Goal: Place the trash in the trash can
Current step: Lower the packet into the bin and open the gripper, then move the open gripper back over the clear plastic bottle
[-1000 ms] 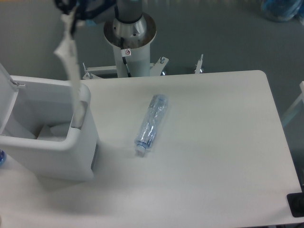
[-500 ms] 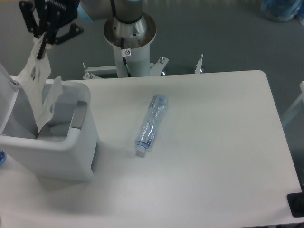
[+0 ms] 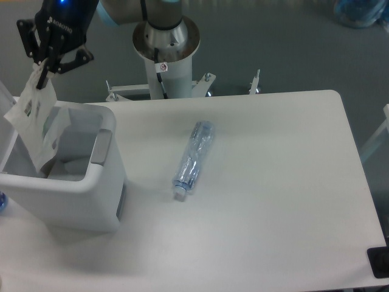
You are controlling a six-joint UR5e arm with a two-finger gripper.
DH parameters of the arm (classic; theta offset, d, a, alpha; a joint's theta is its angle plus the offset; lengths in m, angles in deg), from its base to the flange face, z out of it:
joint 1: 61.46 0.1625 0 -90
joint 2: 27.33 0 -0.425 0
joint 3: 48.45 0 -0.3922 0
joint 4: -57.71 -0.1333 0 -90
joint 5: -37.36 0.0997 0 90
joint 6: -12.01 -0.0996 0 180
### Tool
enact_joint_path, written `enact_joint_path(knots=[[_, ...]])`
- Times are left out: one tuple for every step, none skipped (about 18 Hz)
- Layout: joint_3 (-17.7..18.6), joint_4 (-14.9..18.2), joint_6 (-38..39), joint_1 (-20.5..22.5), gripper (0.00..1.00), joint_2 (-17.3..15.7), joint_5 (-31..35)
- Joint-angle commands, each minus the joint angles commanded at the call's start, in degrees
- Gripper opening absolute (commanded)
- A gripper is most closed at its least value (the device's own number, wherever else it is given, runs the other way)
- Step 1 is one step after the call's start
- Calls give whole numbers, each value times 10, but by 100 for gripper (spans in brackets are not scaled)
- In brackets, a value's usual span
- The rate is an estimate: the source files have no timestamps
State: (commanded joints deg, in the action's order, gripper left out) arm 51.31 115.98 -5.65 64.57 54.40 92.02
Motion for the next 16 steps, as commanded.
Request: enact_joint_path(knots=[[0,0,0,0,3,7,0],[0,-1,0,0,10,12,1],[0,-3,-1,0,33,17,1],[-3,-5,-4,0,52,23,1],[-11,-4,-21,0,70,29,3],[-18,-4,-24,0,94,30,4],[-24,-3,-20,1,100,30,11],[-25,-3,-19,1,100,27,24],[-28,-3,-18,1,100,25,32],[-32,-2,-18,3,100,23,38],[-42,-2,-19,3,100,23,45],[-53,-2,-19,7,100,25,56],[-60,0,-19,25,100,26,80],[-55,-1,-22,67,100,23,110],[-54,-2,-26,109,100,24,134],[-54,-3,-31,135,100,31,159]])
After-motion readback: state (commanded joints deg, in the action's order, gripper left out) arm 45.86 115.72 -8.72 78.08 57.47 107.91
